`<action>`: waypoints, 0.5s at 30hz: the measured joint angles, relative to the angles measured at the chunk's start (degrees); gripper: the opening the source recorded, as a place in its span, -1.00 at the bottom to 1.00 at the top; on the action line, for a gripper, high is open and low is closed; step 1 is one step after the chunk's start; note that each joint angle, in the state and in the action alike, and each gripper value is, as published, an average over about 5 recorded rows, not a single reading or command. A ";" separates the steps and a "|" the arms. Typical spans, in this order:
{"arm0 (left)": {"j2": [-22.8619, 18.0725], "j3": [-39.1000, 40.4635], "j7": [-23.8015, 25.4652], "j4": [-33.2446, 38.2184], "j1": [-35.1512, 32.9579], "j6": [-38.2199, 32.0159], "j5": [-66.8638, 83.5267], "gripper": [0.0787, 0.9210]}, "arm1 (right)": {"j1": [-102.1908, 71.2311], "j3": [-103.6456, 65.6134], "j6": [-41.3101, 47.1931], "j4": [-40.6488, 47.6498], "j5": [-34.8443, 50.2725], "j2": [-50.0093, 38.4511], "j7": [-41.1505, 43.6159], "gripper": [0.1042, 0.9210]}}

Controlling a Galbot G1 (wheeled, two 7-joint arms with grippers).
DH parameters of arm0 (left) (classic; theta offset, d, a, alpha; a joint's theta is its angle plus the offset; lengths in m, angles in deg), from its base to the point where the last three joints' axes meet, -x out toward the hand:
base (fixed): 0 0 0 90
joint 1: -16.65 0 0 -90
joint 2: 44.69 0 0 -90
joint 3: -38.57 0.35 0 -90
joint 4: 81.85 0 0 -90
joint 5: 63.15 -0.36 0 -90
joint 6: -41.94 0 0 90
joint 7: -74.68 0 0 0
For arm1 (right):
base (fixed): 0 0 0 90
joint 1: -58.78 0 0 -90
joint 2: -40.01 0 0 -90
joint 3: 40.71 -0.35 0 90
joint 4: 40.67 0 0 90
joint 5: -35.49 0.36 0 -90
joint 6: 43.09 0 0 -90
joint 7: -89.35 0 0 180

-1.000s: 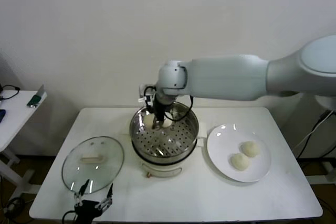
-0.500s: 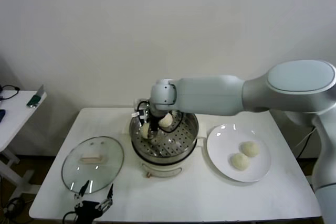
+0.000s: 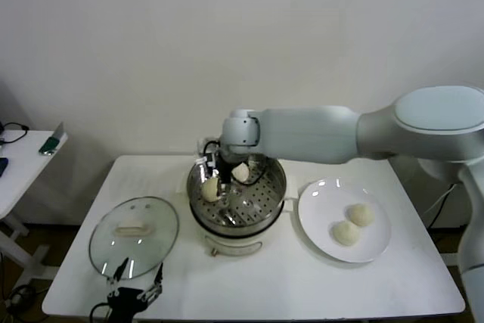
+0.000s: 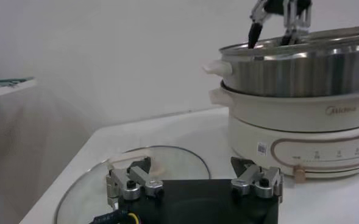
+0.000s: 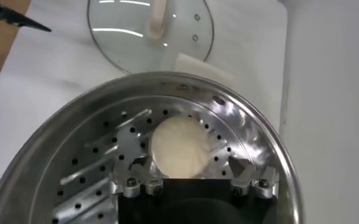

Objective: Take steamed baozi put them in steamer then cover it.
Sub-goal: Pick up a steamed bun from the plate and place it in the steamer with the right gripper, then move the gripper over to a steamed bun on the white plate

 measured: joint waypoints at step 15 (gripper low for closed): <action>0.06 -0.02 0.37 0.46 0.45 0.74 -0.37 0.77 | 14.50 15.45 -9.33 -10.95 -10.32 -28.03 13.80 0.76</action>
